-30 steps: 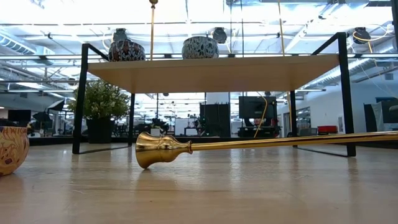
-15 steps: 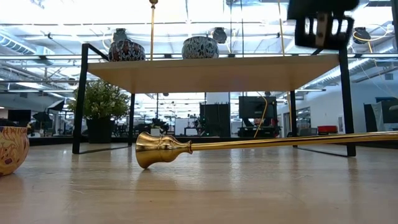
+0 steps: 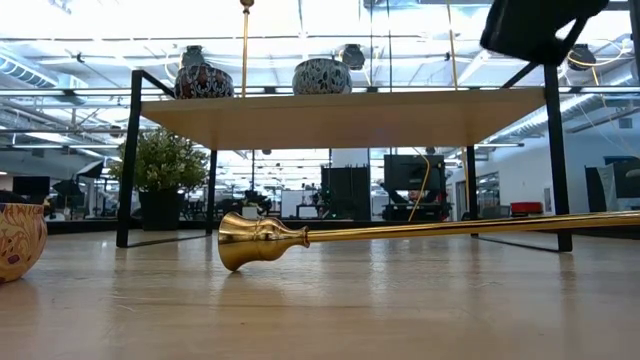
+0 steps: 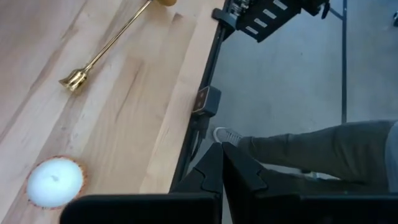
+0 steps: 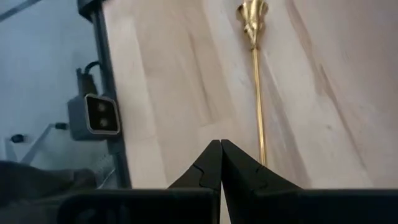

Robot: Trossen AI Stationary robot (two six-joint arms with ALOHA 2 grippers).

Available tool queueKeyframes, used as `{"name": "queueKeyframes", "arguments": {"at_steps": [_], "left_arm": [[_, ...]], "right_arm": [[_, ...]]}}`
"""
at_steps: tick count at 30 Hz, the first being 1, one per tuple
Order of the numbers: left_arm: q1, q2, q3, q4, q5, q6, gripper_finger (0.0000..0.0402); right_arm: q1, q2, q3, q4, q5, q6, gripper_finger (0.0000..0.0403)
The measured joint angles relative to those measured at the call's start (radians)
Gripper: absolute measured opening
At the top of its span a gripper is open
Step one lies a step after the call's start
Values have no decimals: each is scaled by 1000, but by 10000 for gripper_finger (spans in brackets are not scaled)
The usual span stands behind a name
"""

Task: Pick & Place candle stick holders
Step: Put the left gold candle holder on the shelf

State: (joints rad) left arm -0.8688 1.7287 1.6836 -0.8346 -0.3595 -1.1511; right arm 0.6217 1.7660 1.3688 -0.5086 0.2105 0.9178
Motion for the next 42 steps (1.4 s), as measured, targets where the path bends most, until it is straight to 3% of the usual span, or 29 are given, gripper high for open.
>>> {"name": "queueKeyframes", "arguments": {"at_steps": [11, 19, 28, 32, 42], "left_arm": [[-2, 0, 0, -8, 0, 9, 3], [-1, 0, 0, -11, -2, 24, 7], [-4, -1, 0, -11, -6, 14, 11], [-4, -1, 0, -11, -6, 13, 4], [-4, -1, 0, -11, -8, 18, 3]], "right_arm": [[39, 1, 14, -39, -45, 12, 0], [40, 85, 14, -39, -56, 47, 0], [39, 88, 14, -99, -5, 97, 3], [39, 86, 14, -79, -44, 80, 36], [33, 86, 14, -64, -40, 58, 176]]}}
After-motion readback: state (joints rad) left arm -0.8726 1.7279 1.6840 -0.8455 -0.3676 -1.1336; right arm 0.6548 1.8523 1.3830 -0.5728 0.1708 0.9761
